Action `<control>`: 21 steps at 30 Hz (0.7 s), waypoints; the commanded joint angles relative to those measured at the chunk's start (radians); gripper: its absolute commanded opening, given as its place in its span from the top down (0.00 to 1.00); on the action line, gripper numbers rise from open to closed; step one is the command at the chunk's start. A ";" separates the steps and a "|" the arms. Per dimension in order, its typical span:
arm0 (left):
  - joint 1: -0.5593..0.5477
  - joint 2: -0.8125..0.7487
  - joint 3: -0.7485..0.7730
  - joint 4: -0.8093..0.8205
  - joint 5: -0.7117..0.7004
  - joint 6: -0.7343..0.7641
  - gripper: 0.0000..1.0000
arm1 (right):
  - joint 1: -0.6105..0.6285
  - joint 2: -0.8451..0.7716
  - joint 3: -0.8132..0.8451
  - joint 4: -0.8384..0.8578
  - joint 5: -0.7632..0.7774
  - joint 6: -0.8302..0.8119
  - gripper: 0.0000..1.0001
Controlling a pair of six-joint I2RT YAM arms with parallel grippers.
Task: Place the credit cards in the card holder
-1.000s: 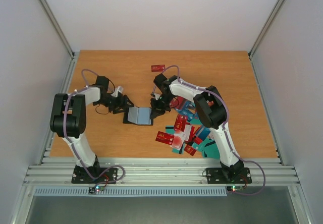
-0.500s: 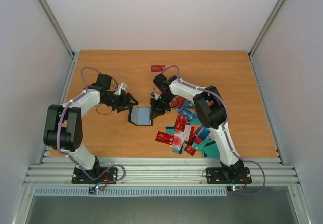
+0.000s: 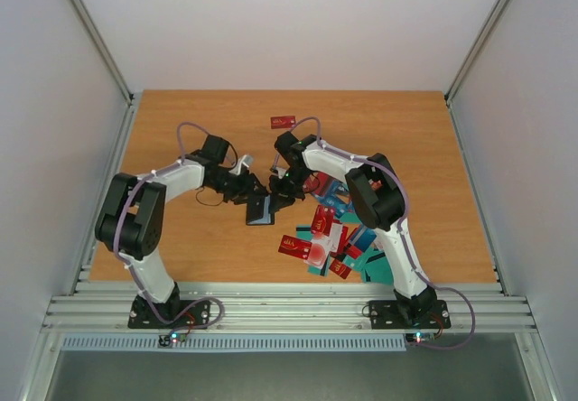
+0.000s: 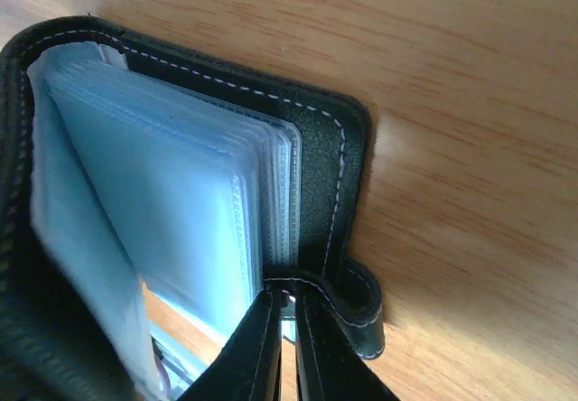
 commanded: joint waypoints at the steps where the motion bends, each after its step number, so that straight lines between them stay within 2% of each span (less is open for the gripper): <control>1: -0.024 0.034 -0.008 0.068 -0.020 -0.029 0.65 | 0.011 0.028 0.021 -0.028 0.056 0.010 0.92; 9: -0.047 0.063 -0.031 0.035 -0.190 0.025 0.99 | 0.010 -0.019 0.036 -0.058 0.083 0.005 0.92; 14: -0.052 0.094 -0.035 0.034 -0.198 0.040 1.00 | -0.001 -0.062 0.038 -0.059 0.094 0.019 0.91; 18: -0.053 0.102 -0.027 0.015 -0.213 0.061 1.00 | -0.018 -0.076 0.050 -0.061 0.112 0.035 0.85; 21: -0.053 0.102 -0.029 0.017 -0.212 0.066 1.00 | -0.027 -0.060 0.068 -0.068 0.131 0.049 0.84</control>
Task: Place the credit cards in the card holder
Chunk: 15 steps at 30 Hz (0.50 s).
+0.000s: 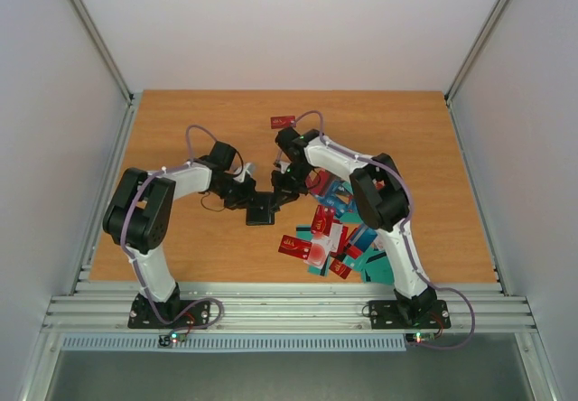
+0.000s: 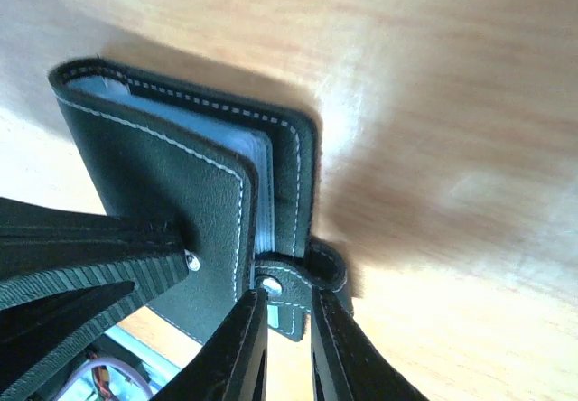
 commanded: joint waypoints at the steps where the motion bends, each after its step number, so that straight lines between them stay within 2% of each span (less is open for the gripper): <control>1: -0.006 0.034 -0.009 -0.009 -0.063 0.039 1.00 | -0.019 -0.022 0.051 -0.024 0.054 0.035 0.84; 6: -0.006 0.042 -0.008 -0.008 -0.046 0.045 1.00 | -0.019 0.050 0.127 -0.074 0.084 0.054 0.86; 15: -0.007 0.049 -0.004 -0.009 -0.033 0.049 1.00 | 0.023 0.119 0.169 -0.139 0.139 0.023 0.93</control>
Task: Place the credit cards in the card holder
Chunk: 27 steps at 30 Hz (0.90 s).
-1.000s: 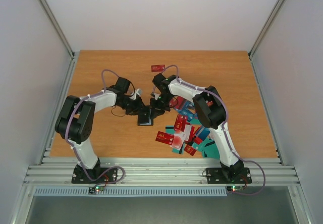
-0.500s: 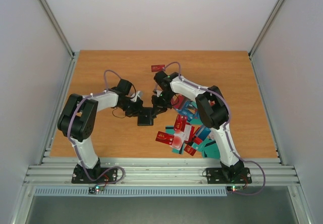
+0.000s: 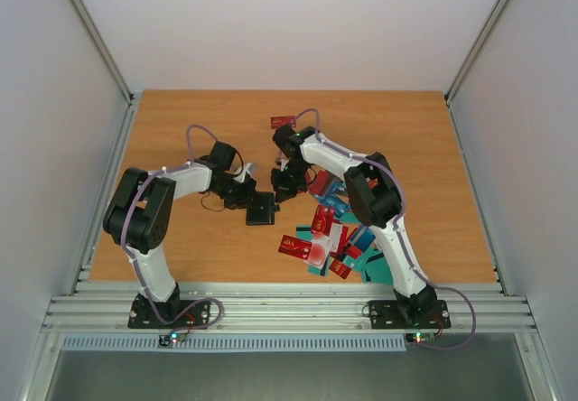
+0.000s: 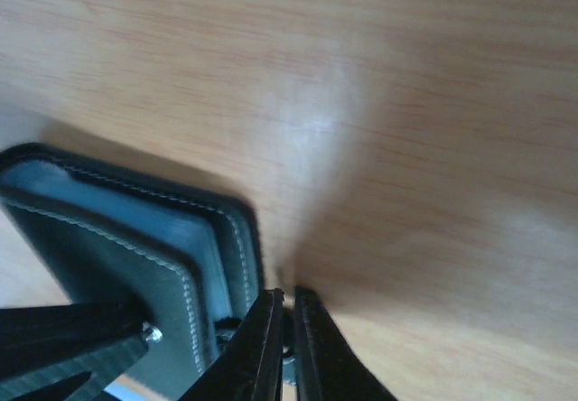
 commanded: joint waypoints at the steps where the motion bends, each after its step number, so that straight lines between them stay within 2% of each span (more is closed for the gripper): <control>1: -0.007 0.051 -0.001 -0.012 -0.037 0.027 1.00 | 0.036 0.055 0.054 -0.100 0.078 -0.030 0.94; 11: -0.008 0.076 0.024 -0.050 -0.087 0.029 1.00 | 0.103 0.046 0.081 -0.283 0.136 -0.180 0.92; 19: -0.007 0.098 0.032 -0.071 -0.114 0.026 1.00 | 0.108 0.015 0.083 -0.317 -0.038 -0.411 0.87; 23: -0.008 0.103 0.032 -0.075 -0.113 0.023 1.00 | 0.115 -0.002 0.047 -0.273 -0.185 -0.423 0.87; 27: -0.007 0.098 0.031 -0.081 -0.114 0.024 1.00 | 0.127 -0.023 0.021 -0.269 -0.187 -0.446 0.86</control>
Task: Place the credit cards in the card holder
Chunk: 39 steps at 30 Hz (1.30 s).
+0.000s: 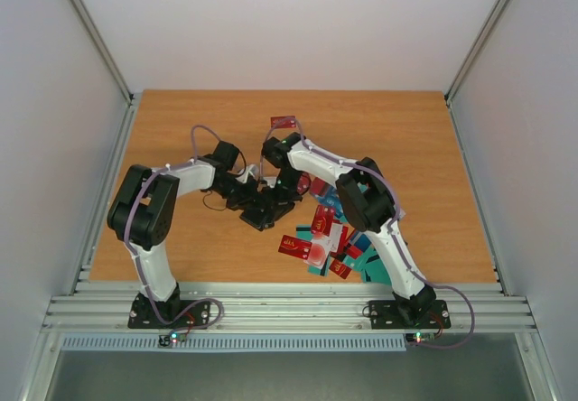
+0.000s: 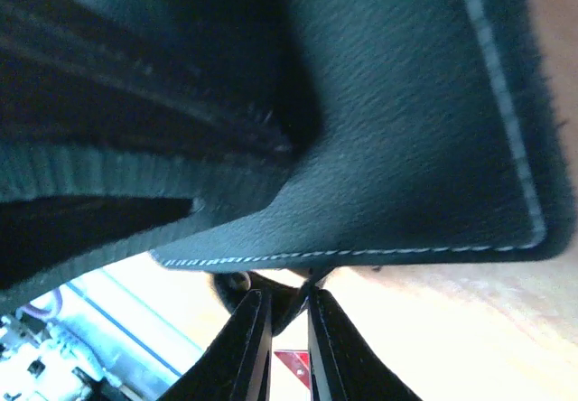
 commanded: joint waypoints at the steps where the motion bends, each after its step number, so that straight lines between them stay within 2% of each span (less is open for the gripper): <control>1: 0.000 0.060 -0.010 -0.022 -0.134 0.013 1.00 | 0.033 -0.062 -0.038 -0.042 -0.115 -0.068 0.86; 11: 0.000 0.070 -0.005 -0.031 -0.130 0.015 1.00 | 0.032 -0.110 -0.128 -0.010 -0.078 -0.060 0.83; 17: 0.000 -0.016 -0.007 -0.059 -0.122 0.004 0.99 | 0.009 -0.203 -0.242 0.188 -0.120 0.091 0.84; 20: 0.000 -0.074 0.000 -0.087 -0.119 0.005 0.94 | -0.002 -0.267 -0.336 0.337 -0.165 0.173 0.84; 29: 0.001 -0.203 0.108 -0.291 -0.171 0.112 0.70 | -0.032 -0.358 -0.493 0.543 -0.184 0.295 0.84; 35: 0.010 -0.187 0.090 -0.362 -0.262 0.203 0.69 | -0.065 -0.400 -0.580 0.611 -0.163 0.373 0.84; 39: 0.009 -0.150 0.053 -0.311 -0.219 0.224 0.68 | -0.075 -0.415 -0.647 0.679 -0.174 0.409 0.83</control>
